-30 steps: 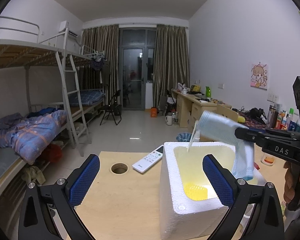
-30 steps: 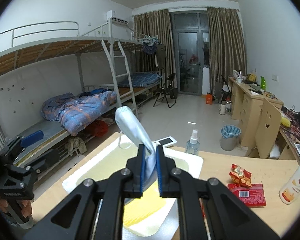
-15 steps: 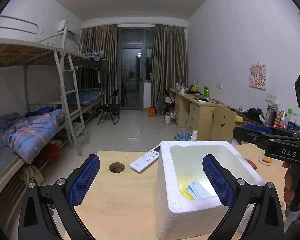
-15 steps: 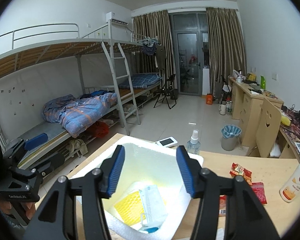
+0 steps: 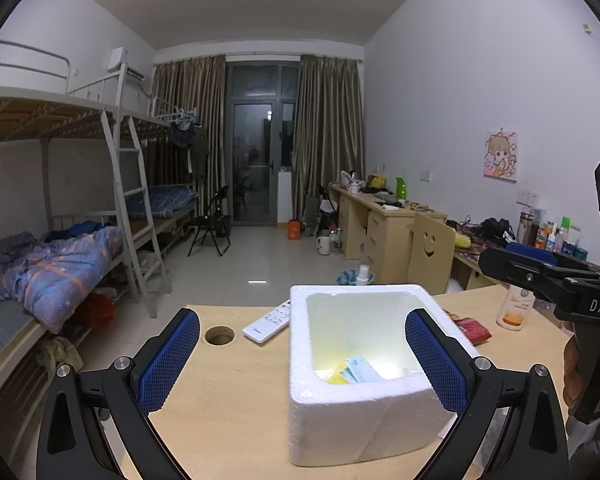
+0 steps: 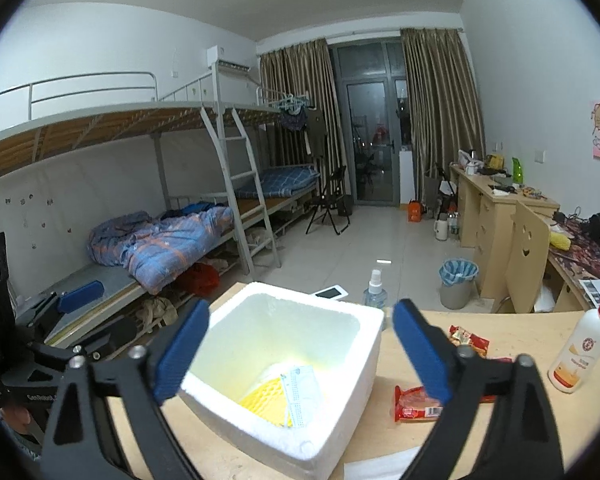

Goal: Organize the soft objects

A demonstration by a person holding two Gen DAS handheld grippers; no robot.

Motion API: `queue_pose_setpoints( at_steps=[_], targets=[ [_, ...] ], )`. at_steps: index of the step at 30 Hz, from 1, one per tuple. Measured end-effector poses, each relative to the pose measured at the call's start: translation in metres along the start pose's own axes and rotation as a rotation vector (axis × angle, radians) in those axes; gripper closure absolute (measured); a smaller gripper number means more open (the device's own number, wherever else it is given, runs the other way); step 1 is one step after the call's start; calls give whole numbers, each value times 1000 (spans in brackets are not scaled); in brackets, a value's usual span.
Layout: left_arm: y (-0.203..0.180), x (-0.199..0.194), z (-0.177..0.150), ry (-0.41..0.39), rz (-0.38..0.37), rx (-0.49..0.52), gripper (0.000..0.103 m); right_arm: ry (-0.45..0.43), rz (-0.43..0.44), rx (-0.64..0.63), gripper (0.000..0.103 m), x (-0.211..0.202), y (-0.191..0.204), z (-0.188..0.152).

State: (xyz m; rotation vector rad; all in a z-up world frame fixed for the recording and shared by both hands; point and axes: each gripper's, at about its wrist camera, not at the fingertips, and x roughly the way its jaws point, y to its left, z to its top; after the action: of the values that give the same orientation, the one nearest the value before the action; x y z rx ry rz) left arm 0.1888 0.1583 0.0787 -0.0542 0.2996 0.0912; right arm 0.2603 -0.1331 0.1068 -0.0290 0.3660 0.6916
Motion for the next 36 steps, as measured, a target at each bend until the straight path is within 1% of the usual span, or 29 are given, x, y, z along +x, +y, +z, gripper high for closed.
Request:
queue_pose_setpoints(
  at_steps=[4, 17, 22, 27, 36],
  targets=[
    [-11, -18, -2, -13, -2, 4, 0, -20, -8, -3, 1, -17, 2, -3],
    [-56, -84, -7, -60, 5, 39, 0, -64, -26, -17, 0, -77, 2, -15],
    [-61, -107, -11, -78, -3, 30, 0, -78, -42, -30, 0, -95, 4, -20],
    [-67, -122, -16, -79, -10, 32, 0, -93, -64, -34, 0, -113, 6, -28],
    [-79, -147, -28, -102, -32, 59, 0, -117, -102, -41, 0, -142, 15, -48]
  ],
)
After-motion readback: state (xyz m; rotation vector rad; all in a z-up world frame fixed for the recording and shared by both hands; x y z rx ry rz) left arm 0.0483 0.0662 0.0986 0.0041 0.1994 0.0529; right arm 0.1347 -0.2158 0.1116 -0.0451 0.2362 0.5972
